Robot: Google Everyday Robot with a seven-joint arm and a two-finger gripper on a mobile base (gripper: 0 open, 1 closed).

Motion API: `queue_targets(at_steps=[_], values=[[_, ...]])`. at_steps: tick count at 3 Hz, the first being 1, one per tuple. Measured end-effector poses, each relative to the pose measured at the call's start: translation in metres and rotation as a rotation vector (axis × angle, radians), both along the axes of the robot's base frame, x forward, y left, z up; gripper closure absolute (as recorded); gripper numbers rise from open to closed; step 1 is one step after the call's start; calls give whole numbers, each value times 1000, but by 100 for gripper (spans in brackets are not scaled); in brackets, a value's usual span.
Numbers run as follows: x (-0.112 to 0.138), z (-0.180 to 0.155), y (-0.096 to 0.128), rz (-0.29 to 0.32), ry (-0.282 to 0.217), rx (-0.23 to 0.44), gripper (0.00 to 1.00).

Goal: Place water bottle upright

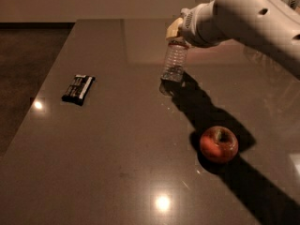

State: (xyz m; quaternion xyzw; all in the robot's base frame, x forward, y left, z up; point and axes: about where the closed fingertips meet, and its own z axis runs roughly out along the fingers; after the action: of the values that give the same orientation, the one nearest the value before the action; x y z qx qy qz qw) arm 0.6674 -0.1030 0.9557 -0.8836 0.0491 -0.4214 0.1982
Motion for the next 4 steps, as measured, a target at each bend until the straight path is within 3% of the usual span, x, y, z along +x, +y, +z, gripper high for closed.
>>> queue_targets(at_steps=[1, 2, 3, 4], values=[[9, 0, 3, -27, -125, -10, 100], [25, 35, 8, -54, -276, 63, 100], [29, 56, 16, -54, -344, 125, 100], [29, 56, 16, -54, -344, 126, 100]])
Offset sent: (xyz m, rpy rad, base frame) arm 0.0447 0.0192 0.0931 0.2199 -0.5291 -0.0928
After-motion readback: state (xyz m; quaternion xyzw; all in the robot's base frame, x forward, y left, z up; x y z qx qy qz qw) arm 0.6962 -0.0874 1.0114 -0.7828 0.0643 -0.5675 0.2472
